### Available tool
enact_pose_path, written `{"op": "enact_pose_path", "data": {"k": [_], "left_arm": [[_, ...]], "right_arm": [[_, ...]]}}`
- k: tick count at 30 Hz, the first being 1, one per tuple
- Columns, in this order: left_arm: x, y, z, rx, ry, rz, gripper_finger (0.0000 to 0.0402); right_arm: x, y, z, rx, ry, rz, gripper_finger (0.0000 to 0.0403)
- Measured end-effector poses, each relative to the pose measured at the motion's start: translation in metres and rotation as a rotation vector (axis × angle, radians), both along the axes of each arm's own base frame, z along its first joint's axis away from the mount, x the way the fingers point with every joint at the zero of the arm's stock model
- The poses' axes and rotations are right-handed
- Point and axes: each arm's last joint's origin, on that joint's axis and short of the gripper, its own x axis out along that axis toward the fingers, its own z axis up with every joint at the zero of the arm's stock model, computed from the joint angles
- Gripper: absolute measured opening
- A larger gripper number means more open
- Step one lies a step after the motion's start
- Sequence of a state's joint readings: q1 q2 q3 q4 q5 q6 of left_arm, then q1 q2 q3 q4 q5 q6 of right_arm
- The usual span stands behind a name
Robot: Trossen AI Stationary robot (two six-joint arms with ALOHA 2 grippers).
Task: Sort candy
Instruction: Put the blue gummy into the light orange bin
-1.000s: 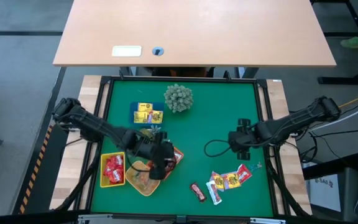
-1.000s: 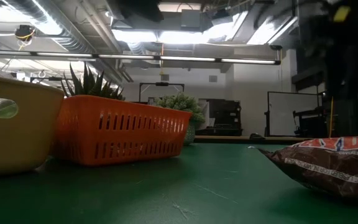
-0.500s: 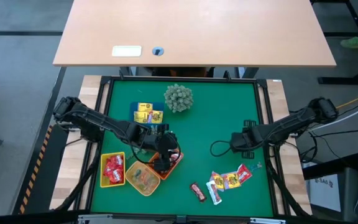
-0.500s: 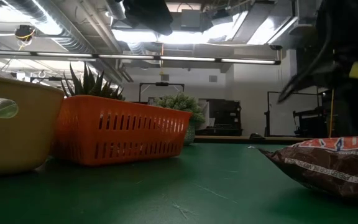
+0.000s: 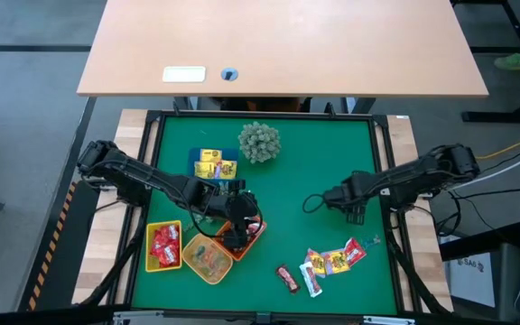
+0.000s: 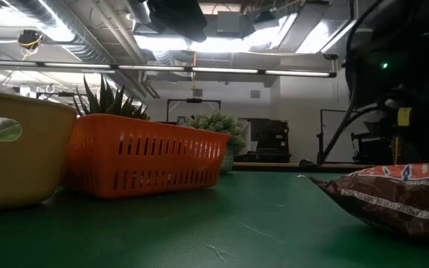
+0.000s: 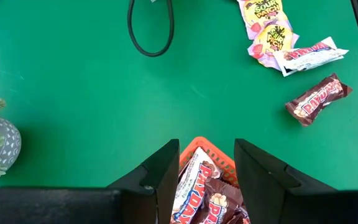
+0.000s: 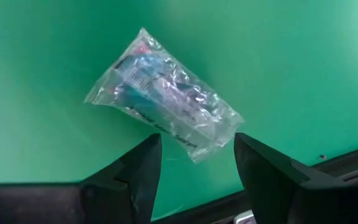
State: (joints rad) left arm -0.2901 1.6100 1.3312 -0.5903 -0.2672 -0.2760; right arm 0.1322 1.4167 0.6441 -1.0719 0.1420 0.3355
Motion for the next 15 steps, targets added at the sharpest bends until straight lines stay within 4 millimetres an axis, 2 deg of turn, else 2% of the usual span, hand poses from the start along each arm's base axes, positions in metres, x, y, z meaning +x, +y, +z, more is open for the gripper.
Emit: {"op": "enact_pose_path", "data": {"k": [3, 6, 15], "left_arm": [[0.0, 0.0, 0.0, 0.0, 0.0, 0.0, 0.0139], [0.0, 0.0, 0.0, 0.0, 0.0, 0.0, 0.0139], [0.0, 0.0, 0.0, 0.0, 0.0, 0.0, 0.0139]], "right_arm": [[0.0013, -0.0026, -0.0039, 0.002, 0.026, -0.015, 0.0191], [0.0019, -0.0025, -0.0065, 0.001, 0.043, -0.015, 0.0163], [0.0041, -0.0007, -0.008, 0.051, 0.03, -0.003, 0.0036]]}}
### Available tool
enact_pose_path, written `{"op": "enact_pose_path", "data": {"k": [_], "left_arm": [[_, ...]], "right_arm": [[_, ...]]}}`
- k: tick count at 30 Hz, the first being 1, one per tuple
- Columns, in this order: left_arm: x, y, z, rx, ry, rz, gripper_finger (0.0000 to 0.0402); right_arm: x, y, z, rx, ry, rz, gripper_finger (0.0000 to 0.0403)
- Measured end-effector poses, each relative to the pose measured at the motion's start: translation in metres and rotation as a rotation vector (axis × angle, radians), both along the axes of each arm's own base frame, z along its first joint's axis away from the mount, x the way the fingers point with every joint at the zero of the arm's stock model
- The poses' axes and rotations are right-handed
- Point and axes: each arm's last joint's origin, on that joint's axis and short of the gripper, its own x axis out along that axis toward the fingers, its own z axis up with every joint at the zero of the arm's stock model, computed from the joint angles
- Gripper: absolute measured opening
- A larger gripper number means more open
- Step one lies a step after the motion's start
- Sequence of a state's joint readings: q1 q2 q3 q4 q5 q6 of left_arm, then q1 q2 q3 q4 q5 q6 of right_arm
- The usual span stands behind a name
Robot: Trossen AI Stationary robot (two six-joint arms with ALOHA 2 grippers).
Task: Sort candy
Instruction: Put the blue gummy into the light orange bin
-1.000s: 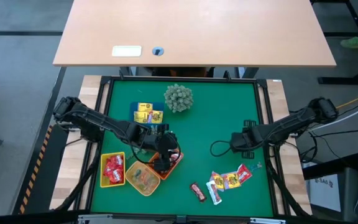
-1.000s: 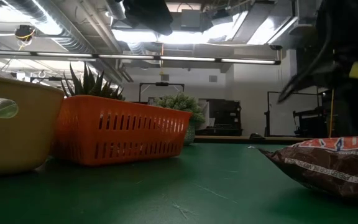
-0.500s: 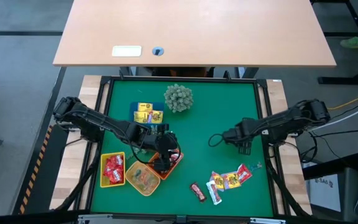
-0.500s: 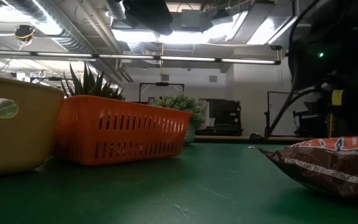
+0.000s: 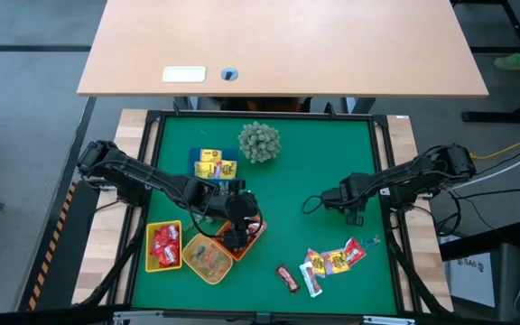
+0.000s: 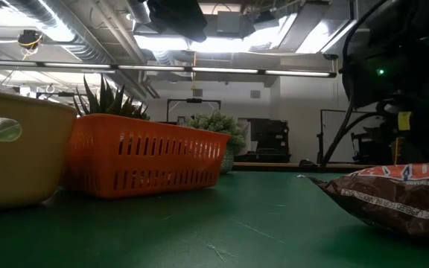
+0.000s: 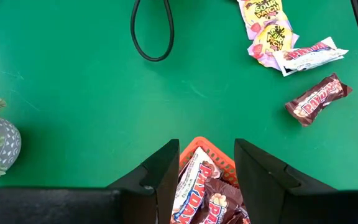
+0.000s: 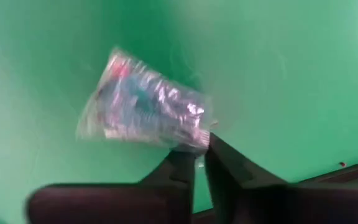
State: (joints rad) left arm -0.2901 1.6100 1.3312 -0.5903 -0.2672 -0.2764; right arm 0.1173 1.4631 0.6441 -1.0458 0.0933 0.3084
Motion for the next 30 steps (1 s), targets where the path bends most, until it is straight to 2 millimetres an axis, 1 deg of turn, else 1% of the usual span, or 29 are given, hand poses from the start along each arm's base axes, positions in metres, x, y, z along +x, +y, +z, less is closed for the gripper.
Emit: {"op": "enact_pose_path", "data": {"k": [2, 3, 8, 11, 14, 17, 22, 30], "left_arm": [[0.0, 0.0, 0.0, 0.0, 0.0, 0.0, 0.0139], [0.0, 0.0, 0.0, 0.0, 0.0, 0.0, 0.0139], [0.0, 0.0, 0.0, 0.0, 0.0, 0.0, 0.0139], [0.0, 0.0, 0.0, 0.0, 0.0, 0.0, 0.0139], [0.0, 0.0, 0.0, 0.0, 0.0, 0.0, 0.0139], [0.0, 0.0, 0.0, 0.0, 0.0, 0.0, 0.0139], [0.0, 0.0, 0.0, 0.0, 0.0, 0.0, 0.0139], [-0.001, -0.005, 0.0, 0.025, 0.001, -0.041, 0.0139]], "right_arm": [[0.0, 0.0, 0.0, 0.0, -0.001, 0.0, 0.0011], [0.0, 0.0, 0.0, 0.0, -0.001, 0.0, 0.0007], [0.0, 0.0, 0.0, 0.005, -0.001, 0.0, 0.0016], [0.001, 0.001, 0.001, 0.03, -0.004, 0.005, 0.0007], [0.008, 0.003, 0.006, 0.081, -0.029, 0.021, 0.0005], [0.019, 0.005, 0.017, 0.119, -0.076, 0.031, 0.0008], [0.043, 0.009, 0.042, 0.149, -0.198, 0.051, 0.0003], [0.081, 0.013, 0.079, 0.177, -0.481, 0.104, 0.0002]]}}
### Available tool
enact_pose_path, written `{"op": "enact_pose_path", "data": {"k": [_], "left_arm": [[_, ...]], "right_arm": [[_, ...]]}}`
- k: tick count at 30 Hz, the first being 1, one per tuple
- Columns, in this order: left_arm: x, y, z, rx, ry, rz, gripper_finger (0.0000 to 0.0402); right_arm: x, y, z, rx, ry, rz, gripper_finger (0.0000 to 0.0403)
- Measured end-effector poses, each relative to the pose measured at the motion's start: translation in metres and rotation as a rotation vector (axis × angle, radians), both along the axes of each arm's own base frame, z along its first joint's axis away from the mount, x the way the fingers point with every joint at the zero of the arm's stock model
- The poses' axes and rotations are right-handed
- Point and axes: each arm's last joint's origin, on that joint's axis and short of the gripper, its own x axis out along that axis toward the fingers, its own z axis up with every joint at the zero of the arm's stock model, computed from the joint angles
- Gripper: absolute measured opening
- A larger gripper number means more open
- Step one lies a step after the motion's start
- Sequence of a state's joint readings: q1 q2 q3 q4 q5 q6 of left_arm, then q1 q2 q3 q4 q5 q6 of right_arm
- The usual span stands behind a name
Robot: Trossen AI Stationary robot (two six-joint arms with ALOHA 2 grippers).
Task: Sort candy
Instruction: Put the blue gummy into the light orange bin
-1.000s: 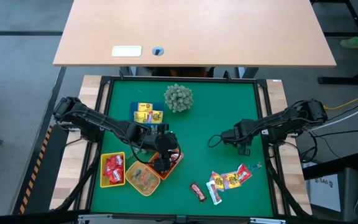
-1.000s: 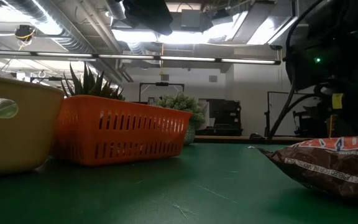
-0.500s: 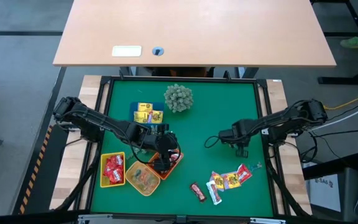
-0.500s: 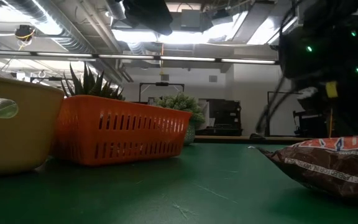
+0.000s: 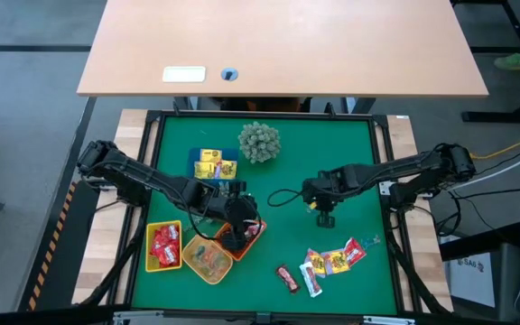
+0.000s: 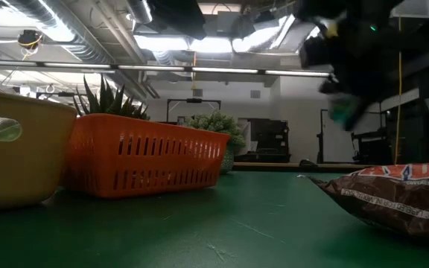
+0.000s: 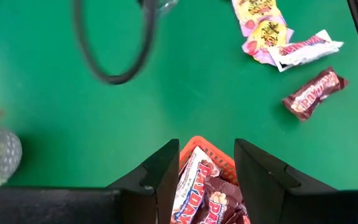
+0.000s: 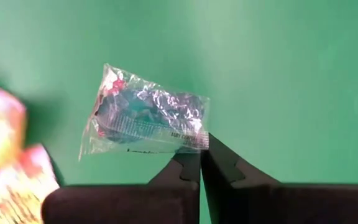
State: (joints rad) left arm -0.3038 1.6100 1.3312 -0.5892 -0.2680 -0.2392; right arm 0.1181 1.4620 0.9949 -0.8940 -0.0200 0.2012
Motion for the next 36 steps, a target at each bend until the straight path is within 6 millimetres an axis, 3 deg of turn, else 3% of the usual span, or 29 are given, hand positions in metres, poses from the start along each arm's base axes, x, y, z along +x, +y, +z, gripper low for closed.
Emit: {"op": "enact_pose_path", "data": {"k": [13, 22, 36], "left_arm": [[0.01, -0.023, 0.018, 0.219, -0.227, -0.311, 0.0139], [0.018, -0.007, 0.023, 0.265, -0.281, -0.29, 0.0139], [0.025, 0.019, 0.023, 0.272, -0.27, -0.218, 0.0139]], "right_arm": [[0.041, 0.006, 0.028, 0.118, -0.434, -0.015, 0.0005], [0.054, 0.01, 0.042, 0.21, -0.622, 0.032, 0.0005], [0.058, 0.01, 0.047, 0.212, -0.685, 0.032, 0.0005]]}}
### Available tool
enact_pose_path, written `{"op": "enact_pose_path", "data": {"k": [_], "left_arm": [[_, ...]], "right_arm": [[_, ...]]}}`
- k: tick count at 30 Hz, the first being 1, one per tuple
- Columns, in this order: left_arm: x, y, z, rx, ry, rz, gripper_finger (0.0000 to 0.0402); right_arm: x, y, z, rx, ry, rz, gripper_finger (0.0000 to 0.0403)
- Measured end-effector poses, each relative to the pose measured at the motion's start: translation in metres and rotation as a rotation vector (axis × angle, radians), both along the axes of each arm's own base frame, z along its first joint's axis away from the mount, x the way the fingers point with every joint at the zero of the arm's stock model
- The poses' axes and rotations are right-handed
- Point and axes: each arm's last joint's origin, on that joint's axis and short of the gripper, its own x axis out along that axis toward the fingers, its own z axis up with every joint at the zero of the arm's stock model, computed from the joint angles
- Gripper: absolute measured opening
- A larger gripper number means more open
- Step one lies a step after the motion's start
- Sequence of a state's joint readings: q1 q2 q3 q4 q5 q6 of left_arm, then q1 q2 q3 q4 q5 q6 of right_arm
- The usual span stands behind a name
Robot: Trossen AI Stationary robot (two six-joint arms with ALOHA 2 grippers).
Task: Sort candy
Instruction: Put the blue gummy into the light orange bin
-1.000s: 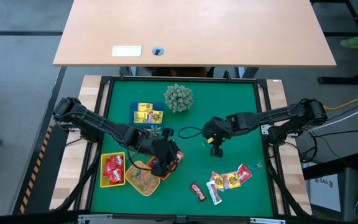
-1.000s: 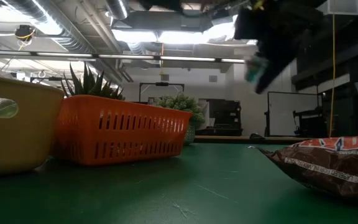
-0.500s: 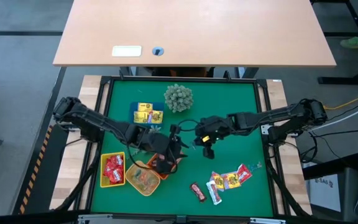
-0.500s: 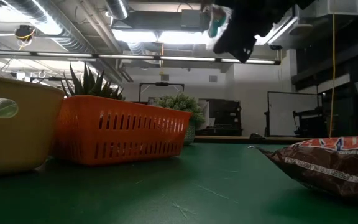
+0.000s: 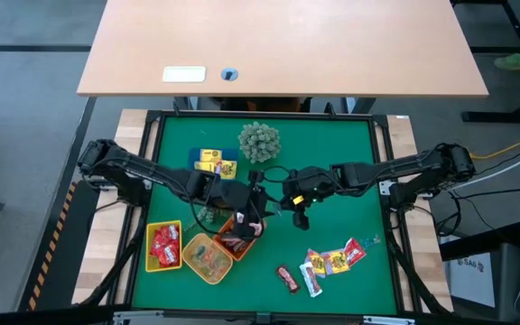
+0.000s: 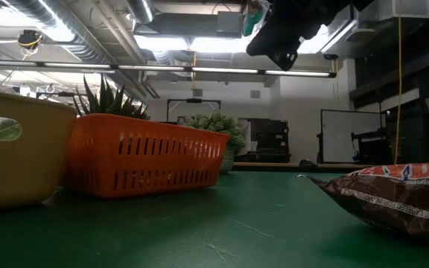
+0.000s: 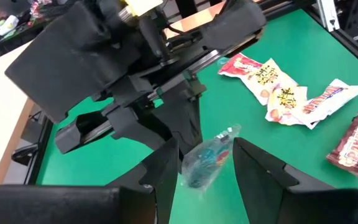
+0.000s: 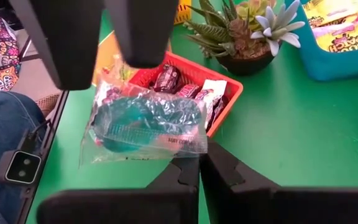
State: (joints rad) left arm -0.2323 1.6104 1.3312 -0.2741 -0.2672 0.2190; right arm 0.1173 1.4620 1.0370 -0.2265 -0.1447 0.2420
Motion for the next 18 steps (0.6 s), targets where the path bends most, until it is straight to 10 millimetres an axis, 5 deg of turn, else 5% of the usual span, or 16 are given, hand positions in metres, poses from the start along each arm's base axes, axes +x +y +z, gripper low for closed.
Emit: {"op": "enact_pose_path", "data": {"k": [18], "left_arm": [[0.0008, 0.0024, -0.0004, -0.044, 0.011, -0.048, 0.0139]], "right_arm": [[0.0037, 0.0008, 0.0053, 0.01, -0.067, 0.005, 0.0005]]}}
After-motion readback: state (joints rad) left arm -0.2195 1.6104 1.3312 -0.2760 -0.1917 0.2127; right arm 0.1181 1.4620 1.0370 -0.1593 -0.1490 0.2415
